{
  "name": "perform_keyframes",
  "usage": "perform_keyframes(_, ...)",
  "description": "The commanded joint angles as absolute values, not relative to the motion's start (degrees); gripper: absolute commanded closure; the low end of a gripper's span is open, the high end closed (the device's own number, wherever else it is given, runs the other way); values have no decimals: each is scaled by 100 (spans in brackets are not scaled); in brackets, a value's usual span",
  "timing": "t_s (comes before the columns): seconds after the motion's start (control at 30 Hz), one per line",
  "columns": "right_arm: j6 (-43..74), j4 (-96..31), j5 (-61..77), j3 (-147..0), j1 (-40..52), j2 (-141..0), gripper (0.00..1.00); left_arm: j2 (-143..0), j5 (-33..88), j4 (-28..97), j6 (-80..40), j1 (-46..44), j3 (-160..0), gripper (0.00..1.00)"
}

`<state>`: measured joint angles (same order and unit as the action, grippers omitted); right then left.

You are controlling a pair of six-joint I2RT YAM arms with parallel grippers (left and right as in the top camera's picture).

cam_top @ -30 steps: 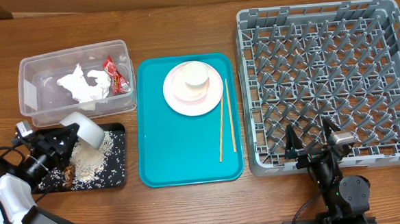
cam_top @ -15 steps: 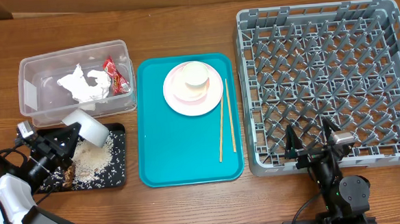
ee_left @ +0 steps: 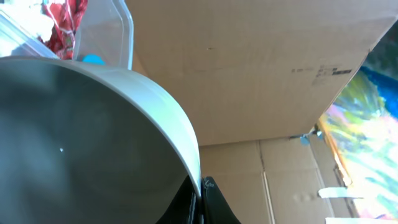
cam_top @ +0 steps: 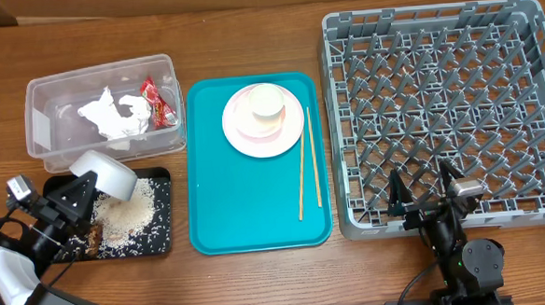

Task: Sort waste into correct bins and load items into the dishwasher
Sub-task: 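Lift the emptied white bowl and set it down on the teal tray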

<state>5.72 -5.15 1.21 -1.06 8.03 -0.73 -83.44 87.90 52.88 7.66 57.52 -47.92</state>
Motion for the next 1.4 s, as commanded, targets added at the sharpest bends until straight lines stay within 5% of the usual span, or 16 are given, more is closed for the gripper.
perform_keyframes(0.0,537,-482,91,-47,840,-38,0,-8359,8860,5142,1162,5767,-4772,96)
perform_keyframes(0.4,537,-482,91,-47,840,-38,0,-8248,6978,5334,408,4786,-5511,96)
perform_keyframes(0.97,537,-482,91,-47,840,-38,0,-7942,1007,4560,-2067,-1083,-6508,96)
perform_keyframes(1.37,537,-482,91,-47,840,-38,0,-9227,364,4425,-2314,-2858,-6508,96)
